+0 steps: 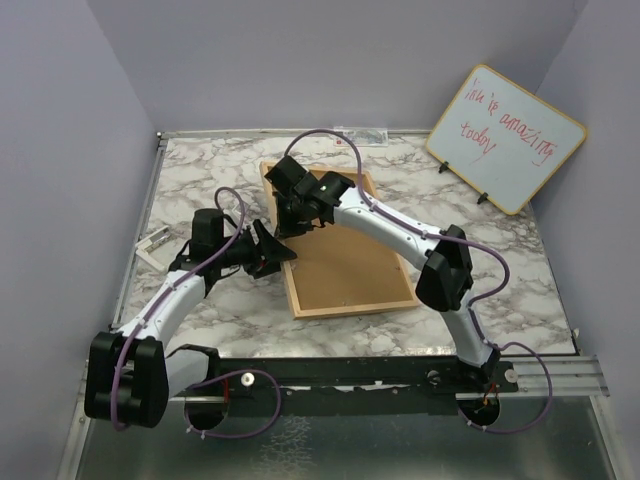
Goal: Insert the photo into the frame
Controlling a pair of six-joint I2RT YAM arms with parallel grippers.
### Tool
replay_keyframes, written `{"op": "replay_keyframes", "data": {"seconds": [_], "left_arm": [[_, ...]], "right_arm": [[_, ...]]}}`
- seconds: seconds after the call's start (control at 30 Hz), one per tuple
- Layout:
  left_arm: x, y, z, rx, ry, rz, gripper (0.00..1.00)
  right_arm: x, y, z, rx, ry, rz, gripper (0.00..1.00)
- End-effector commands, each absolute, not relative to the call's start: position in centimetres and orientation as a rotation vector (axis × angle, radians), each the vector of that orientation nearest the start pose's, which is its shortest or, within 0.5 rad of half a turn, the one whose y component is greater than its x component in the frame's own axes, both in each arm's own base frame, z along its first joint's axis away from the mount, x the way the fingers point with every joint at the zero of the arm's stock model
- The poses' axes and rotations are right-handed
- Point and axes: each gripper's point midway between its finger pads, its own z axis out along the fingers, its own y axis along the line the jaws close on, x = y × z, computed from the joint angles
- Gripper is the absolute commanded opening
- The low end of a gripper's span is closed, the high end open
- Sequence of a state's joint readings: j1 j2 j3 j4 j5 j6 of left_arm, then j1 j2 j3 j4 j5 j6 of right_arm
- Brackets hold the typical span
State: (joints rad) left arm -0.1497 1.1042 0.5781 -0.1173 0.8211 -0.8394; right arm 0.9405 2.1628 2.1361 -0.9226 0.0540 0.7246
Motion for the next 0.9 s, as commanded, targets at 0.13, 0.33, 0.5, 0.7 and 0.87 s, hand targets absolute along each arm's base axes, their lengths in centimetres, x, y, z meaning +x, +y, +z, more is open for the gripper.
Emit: {"op": "replay_keyframes", "data": {"seconds": [0.13, 0.33, 0.5, 0.7, 0.87], "left_arm": [[25.7, -19.2, 15.3, -0.442, 2.306, -1.405, 0.43], [26.0, -19.7, 16.4, -0.445, 2.258, -1.438, 0.15], [26.9, -20.0, 18.3, -0.427, 2.221, -1.453, 0.0], [27.8, -19.9, 19.7, -0.414, 2.245, -1.41, 0.0], [29.3, -19.4, 21.0, -0.417, 2.284, -1.306, 0.0]], "right_arm": [[29.5, 45.3, 21.5, -0.207, 2.515, 0.77, 0.01], [29.3, 45.1, 22.8, -0.171, 2.486, 0.814, 0.03], [28.9, 43.8, 25.5, -0.14, 2.409, 0.853, 0.48], [28.2, 40.6, 29.2, -0.152, 2.257, 0.861, 0.7], [25.7, 37.8, 29.5, -0.414, 2.132, 0.837, 0.72]]}}
